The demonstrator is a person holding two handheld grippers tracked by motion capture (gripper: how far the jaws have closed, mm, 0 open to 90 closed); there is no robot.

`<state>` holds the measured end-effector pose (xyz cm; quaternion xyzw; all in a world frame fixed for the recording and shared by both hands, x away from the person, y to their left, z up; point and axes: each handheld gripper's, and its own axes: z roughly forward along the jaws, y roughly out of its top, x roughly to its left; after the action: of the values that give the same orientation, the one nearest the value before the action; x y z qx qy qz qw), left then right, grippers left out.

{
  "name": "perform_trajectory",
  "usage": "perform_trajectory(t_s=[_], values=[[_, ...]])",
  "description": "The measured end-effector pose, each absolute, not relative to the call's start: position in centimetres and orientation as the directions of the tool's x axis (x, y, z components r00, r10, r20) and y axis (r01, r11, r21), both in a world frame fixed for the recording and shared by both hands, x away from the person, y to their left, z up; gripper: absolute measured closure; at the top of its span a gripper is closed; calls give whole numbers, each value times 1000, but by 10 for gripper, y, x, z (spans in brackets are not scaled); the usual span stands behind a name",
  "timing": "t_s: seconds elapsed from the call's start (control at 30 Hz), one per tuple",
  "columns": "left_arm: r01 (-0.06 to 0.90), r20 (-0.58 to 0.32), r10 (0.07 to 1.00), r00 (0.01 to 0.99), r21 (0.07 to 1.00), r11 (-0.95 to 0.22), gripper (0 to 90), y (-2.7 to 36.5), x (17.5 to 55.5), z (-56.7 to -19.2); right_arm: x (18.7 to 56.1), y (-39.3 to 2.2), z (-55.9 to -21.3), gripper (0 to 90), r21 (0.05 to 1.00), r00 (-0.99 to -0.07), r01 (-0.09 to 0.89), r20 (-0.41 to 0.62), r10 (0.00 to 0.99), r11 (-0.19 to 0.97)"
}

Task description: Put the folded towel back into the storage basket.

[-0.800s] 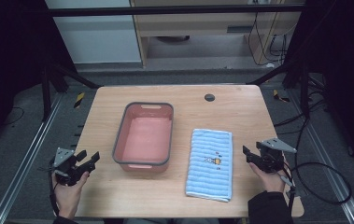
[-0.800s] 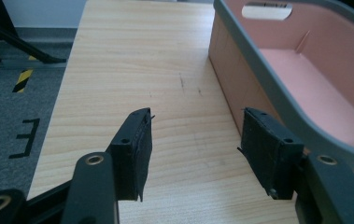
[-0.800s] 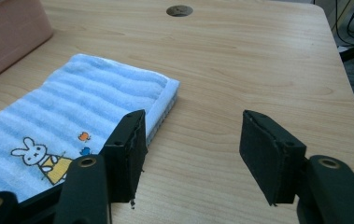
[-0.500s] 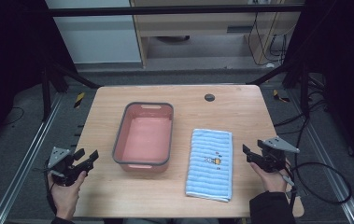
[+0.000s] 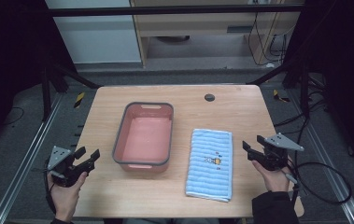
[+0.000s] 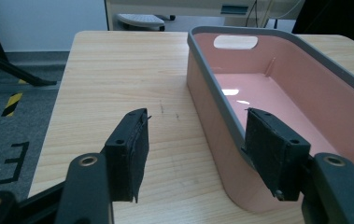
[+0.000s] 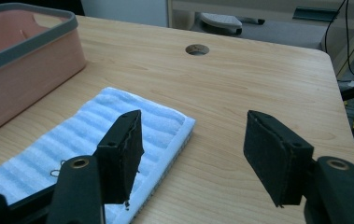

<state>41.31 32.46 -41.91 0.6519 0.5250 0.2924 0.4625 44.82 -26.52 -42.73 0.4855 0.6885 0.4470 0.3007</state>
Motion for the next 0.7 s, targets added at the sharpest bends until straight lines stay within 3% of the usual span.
perform_trajectory(t_s=[0.7], values=[[371,-97,940,329,928,-34,414,296,410,-398,460,-258,-398,379,914,-380,394,64,923,99]])
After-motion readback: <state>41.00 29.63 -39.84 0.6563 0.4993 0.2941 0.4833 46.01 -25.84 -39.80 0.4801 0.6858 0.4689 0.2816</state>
